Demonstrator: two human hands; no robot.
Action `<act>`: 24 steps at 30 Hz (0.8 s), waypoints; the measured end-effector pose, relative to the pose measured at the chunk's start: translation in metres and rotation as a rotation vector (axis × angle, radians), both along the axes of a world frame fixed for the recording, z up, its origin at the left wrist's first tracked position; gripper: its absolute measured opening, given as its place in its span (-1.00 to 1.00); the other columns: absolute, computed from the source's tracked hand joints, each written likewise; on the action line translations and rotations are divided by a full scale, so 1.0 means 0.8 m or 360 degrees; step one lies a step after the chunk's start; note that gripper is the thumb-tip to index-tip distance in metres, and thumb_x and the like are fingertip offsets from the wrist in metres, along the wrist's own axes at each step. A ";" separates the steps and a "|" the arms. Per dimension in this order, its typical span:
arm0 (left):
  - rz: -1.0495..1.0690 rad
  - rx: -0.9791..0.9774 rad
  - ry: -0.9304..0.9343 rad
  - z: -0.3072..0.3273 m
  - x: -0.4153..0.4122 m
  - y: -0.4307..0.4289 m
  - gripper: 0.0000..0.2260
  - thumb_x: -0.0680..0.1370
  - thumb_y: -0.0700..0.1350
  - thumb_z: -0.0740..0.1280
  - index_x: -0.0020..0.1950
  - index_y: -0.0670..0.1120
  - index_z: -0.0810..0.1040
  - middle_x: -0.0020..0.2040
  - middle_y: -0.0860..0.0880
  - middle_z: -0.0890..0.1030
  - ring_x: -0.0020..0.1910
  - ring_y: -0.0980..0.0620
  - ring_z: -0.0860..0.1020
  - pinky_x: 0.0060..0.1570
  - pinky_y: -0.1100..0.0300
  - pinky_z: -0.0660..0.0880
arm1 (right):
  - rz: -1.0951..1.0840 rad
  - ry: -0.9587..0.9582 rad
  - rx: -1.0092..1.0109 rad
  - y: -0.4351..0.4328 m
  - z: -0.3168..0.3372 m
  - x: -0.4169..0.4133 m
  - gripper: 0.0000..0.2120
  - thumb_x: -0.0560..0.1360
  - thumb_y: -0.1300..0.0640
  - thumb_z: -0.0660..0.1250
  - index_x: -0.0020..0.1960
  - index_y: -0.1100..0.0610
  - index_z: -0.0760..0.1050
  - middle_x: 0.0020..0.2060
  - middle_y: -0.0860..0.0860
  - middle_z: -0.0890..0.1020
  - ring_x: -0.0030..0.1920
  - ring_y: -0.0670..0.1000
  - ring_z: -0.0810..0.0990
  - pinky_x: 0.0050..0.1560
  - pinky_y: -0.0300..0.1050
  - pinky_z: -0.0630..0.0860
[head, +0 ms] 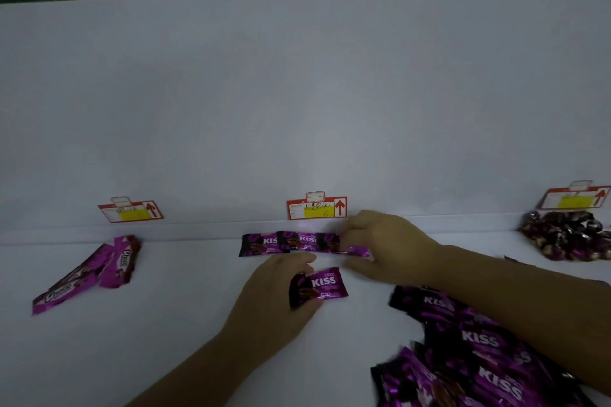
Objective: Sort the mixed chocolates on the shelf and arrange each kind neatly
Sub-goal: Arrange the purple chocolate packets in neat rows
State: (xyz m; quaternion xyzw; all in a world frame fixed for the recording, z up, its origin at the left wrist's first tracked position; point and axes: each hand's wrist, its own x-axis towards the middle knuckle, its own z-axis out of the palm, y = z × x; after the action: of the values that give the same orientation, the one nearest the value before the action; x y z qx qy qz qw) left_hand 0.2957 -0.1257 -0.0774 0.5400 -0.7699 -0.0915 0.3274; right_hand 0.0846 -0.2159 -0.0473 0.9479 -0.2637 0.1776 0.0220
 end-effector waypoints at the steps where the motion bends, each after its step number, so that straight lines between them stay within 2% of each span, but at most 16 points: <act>1: -0.0007 0.0009 0.0021 0.001 0.000 0.000 -0.48 0.37 0.13 0.40 0.28 0.01 0.44 0.08 0.16 0.51 0.06 0.25 0.41 0.10 0.48 0.23 | 0.0080 -0.0009 0.0128 0.009 0.003 0.003 -0.72 0.44 -0.14 0.29 -0.05 0.05 0.60 -0.06 -0.04 0.63 -0.05 -0.04 0.58 -0.07 -0.18 0.54; 3: -0.0035 0.0026 0.0077 0.002 0.000 0.000 -0.50 0.33 0.13 0.37 0.21 -0.04 0.51 0.01 0.23 0.48 -0.01 0.28 0.43 0.04 0.49 0.27 | 0.0213 0.0070 0.0300 0.025 0.005 0.012 -0.70 0.43 -0.16 0.34 -0.02 0.05 0.58 -0.06 -0.06 0.62 -0.05 -0.07 0.57 -0.04 -0.22 0.48; 6: -0.0103 0.0055 0.0090 0.007 -0.001 0.001 -0.52 0.33 0.25 0.30 0.10 -0.03 0.55 -0.10 0.40 0.37 -0.12 0.40 0.40 -0.09 0.57 0.30 | 0.0280 0.0150 0.0228 0.034 -0.002 0.019 -0.77 0.41 -0.06 0.41 -0.04 0.08 0.58 -0.10 -0.03 0.63 -0.10 -0.05 0.57 -0.12 -0.18 0.51; 9: -0.0138 0.0079 0.0057 0.009 -0.004 0.001 -0.48 0.31 0.30 0.19 0.11 0.01 0.53 -0.11 0.34 0.40 -0.11 0.40 0.38 -0.11 0.56 0.30 | 0.0238 0.0084 0.0281 0.035 0.000 0.013 -0.79 0.41 -0.04 0.42 -0.05 0.06 0.58 -0.12 -0.03 0.62 -0.12 -0.03 0.58 -0.14 -0.13 0.54; 12: -0.0125 0.0011 0.0033 0.011 -0.007 -0.002 -0.49 0.36 0.25 0.21 0.19 -0.01 0.51 0.01 0.20 0.48 -0.01 0.38 0.39 0.00 0.54 0.27 | 0.0115 0.0069 0.0300 0.030 0.010 -0.002 -0.78 0.43 -0.09 0.38 -0.01 0.02 0.58 -0.08 -0.06 0.61 -0.07 -0.04 0.57 -0.07 -0.14 0.53; 14: -0.0077 -0.0109 -0.0070 0.009 -0.008 -0.010 -0.54 0.43 0.19 0.19 0.21 -0.03 0.52 0.12 0.10 0.53 0.12 0.25 0.39 0.16 0.38 0.28 | -0.0058 0.0068 0.0247 0.017 0.017 -0.026 -0.78 0.41 -0.08 0.38 0.02 -0.03 0.56 -0.04 -0.08 0.61 -0.04 -0.03 0.57 -0.05 -0.21 0.47; 17: -0.0002 -0.0140 -0.0355 0.009 -0.015 -0.019 -0.54 0.48 0.15 0.11 0.28 -0.03 0.50 0.23 0.08 0.50 0.26 0.12 0.40 0.27 0.20 0.30 | -0.0348 0.0124 0.0262 -0.008 0.016 -0.068 -0.74 0.42 -0.10 0.35 0.06 -0.04 0.56 -0.01 -0.07 0.59 0.04 -0.02 0.55 -0.01 -0.22 0.43; 19: -0.0034 -0.0033 -0.0513 0.011 -0.028 -0.023 -0.48 0.51 0.17 -0.02 0.38 0.00 0.38 0.36 0.05 0.41 0.38 0.05 0.31 0.37 0.18 0.10 | -0.0458 0.0179 0.0321 -0.017 0.009 -0.082 -0.75 0.43 -0.09 0.37 0.07 -0.05 0.54 0.03 -0.09 0.58 0.08 -0.02 0.53 0.06 -0.14 0.45; 21: -0.0057 0.0080 -0.0615 0.009 -0.041 -0.027 -0.43 0.51 0.18 -0.14 0.44 0.03 0.27 0.44 0.07 0.29 0.44 0.08 0.17 0.39 0.21 -0.12 | -0.0512 0.0191 0.0358 -0.022 0.004 -0.086 -0.74 0.42 -0.07 0.38 0.09 -0.06 0.54 0.05 -0.10 0.57 0.10 -0.03 0.52 0.09 -0.10 0.46; 24: -0.0034 0.0146 -0.0753 0.007 -0.055 -0.030 -0.37 0.47 0.21 -0.26 0.47 0.07 0.19 0.47 0.09 0.21 0.46 0.10 0.08 0.42 0.16 -0.18 | -0.0531 0.0186 0.0379 -0.023 0.002 -0.088 -0.72 0.44 -0.05 0.39 0.13 -0.06 0.54 0.11 -0.10 0.56 0.14 -0.05 0.50 0.14 -0.09 0.44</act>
State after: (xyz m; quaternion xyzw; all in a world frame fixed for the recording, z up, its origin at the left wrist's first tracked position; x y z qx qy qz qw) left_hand 0.2520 -0.1497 -0.0721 0.5526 -0.8259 -0.0009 0.1120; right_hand 0.0143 -0.2346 -0.0458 0.8956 -0.4345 0.0838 -0.0458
